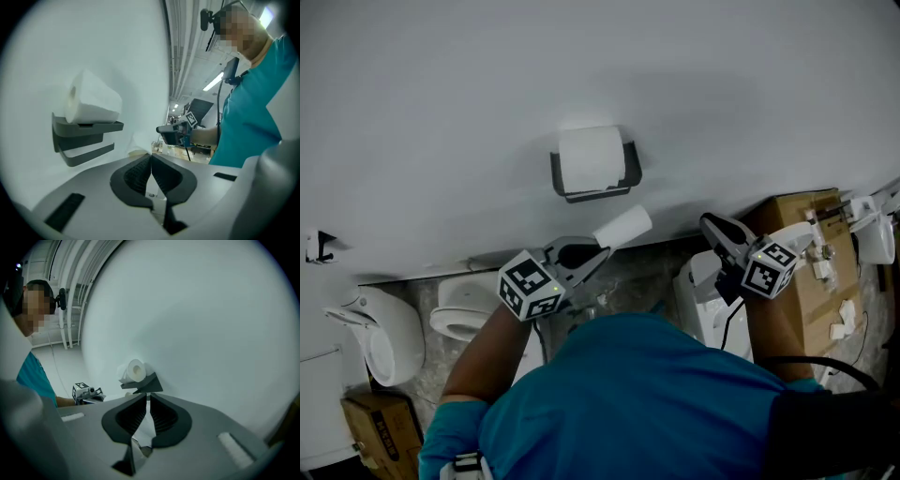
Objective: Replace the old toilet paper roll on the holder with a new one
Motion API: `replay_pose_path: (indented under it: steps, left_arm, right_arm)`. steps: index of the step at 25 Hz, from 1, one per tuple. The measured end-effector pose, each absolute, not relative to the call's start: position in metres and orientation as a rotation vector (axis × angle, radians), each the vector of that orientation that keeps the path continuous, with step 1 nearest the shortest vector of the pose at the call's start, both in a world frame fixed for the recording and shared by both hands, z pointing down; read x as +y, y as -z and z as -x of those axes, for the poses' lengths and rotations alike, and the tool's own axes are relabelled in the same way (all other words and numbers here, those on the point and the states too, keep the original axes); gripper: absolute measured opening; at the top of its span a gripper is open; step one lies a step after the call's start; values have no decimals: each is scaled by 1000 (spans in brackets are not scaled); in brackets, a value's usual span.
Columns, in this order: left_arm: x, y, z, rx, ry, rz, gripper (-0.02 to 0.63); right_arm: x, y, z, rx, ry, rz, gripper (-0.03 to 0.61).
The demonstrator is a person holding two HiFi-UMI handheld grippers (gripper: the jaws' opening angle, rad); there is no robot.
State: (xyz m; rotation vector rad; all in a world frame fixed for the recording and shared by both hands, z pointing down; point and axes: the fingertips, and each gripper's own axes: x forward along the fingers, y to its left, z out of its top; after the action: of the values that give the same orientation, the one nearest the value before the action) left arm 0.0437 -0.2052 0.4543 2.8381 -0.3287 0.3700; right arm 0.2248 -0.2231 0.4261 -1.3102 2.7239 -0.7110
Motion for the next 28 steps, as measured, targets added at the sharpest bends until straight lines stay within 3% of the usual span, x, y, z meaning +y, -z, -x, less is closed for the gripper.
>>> replay_pose_path:
  steps: [6,10,17,28]
  left_arm:
    - [-192,-433,31,-463,-318,-2825,11]
    - [-188,-421,68,-559,-272,-2815,11]
    - [-177,-413,101,-651,-239,-2798,11]
    - [-171,-412,126,-710,-223,-2769,11]
  right_arm:
    - [-251,-374,-173,2844,639,1057,23]
    - [-281,-345,-147,2897,687,877,154]
    - [-322,-343,-100,3038,879,616,279]
    - [-348,-373,-64,3098,1138,510,282]
